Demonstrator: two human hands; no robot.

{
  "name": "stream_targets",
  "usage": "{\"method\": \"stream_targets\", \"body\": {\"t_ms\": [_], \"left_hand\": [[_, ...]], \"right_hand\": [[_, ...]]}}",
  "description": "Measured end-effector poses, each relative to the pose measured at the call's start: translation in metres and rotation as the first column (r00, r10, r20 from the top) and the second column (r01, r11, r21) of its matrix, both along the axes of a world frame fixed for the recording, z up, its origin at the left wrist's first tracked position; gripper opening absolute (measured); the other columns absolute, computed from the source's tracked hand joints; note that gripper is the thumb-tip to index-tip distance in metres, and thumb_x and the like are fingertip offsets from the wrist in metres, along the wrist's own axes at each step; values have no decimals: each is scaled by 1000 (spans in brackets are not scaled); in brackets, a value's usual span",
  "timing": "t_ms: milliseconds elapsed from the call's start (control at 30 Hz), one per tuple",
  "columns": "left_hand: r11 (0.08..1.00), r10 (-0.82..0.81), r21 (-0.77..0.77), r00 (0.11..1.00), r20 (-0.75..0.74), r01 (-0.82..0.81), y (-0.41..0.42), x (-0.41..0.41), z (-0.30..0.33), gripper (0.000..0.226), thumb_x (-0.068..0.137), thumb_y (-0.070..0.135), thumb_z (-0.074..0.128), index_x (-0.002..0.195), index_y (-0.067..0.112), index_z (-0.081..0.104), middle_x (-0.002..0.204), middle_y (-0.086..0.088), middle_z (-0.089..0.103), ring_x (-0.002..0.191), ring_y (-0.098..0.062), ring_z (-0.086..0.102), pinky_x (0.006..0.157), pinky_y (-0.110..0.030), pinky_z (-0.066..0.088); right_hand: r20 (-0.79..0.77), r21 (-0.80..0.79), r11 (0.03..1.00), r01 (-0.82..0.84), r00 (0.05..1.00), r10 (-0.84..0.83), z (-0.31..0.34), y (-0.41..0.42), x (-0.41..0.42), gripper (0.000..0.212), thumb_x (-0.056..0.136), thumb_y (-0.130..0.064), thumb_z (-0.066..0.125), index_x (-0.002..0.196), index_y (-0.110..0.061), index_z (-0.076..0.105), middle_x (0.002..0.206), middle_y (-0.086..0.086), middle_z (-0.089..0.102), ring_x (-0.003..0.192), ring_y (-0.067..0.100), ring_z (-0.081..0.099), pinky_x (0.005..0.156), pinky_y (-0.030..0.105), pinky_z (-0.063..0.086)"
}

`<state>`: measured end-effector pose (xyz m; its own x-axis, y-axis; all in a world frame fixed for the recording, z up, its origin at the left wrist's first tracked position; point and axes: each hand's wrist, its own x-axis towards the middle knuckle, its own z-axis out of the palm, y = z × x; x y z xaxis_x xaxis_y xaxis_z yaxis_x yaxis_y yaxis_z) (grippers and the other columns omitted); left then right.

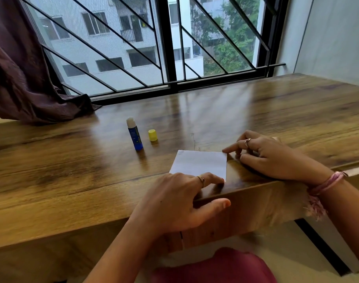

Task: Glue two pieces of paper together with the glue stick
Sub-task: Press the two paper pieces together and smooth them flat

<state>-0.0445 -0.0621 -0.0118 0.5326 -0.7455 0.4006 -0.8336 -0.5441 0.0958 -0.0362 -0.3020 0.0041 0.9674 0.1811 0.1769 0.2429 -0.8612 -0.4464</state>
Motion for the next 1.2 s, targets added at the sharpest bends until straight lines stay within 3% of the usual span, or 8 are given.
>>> {"method": "stream_targets", "body": {"t_ms": [167,233,300,400,533,800,967,1200], "left_hand": [[984,134,-116,991,-6,-134,0,-2,-4,53,86,70,33,114,35,60,47,15,36,49,-4,51,48,-7,23],[960,216,-185,976,22,-208,0,-2,-4,52,86,66,38,110,29,65,53,8,55,51,-7,56,49,-5,21],[940,245,-244,970,-7,-239,1,-1,-5,53,85,64,41,108,25,68,62,1,65,49,-6,51,50,-6,22],[902,313,-285,946,-84,-323,2,1,-5,54,84,65,41,107,27,71,55,8,57,47,0,44,49,-8,29],[862,407,-277,905,-119,-424,1,4,-8,53,81,65,42,109,30,71,71,5,70,53,-3,47,48,-8,27],[875,437,-151,884,-166,-461,3,17,-4,46,83,65,48,117,39,64,89,2,72,47,0,38,45,-13,21],[884,439,-65,869,-227,-464,12,26,2,44,83,65,47,120,44,60,57,15,46,49,-1,44,44,-17,24],[898,418,-24,868,-269,-440,18,44,7,39,86,61,48,120,45,59,64,19,46,60,-2,47,51,-22,33]], "right_hand": [[13,0,1000,-22,1000,22,0,0,-7,27,86,-35,47,105,-50,59,97,-24,49,83,-3,54,89,38,30],[20,-19,999,-28,999,28,-2,0,-11,26,86,-40,47,106,-51,59,97,-25,48,86,-3,54,88,37,29],[35,-33,999,-34,999,35,-4,1,-15,27,85,-44,45,107,-51,59,97,-26,47,88,-3,53,88,35,27],[74,-33,998,-45,996,47,-7,4,-24,29,81,-48,42,105,-53,58,95,-26,47,87,-9,50,87,33,26],[92,2,994,-112,989,111,-9,5,-33,24,86,-39,49,104,-50,62,96,-24,50,85,-7,53,87,36,37],[94,19,973,-229,969,226,-6,12,-38,29,84,-31,50,105,-38,69,96,-21,54,79,7,62,74,29,50],[90,39,963,-265,961,261,-8,16,-35,25,87,-25,59,107,-36,70,96,-21,55,79,8,62,71,27,50],[79,25,955,-295,953,292,-11,24,-29,33,84,-34,52,112,-43,66,99,-26,51,82,3,56,68,13,38]]}}
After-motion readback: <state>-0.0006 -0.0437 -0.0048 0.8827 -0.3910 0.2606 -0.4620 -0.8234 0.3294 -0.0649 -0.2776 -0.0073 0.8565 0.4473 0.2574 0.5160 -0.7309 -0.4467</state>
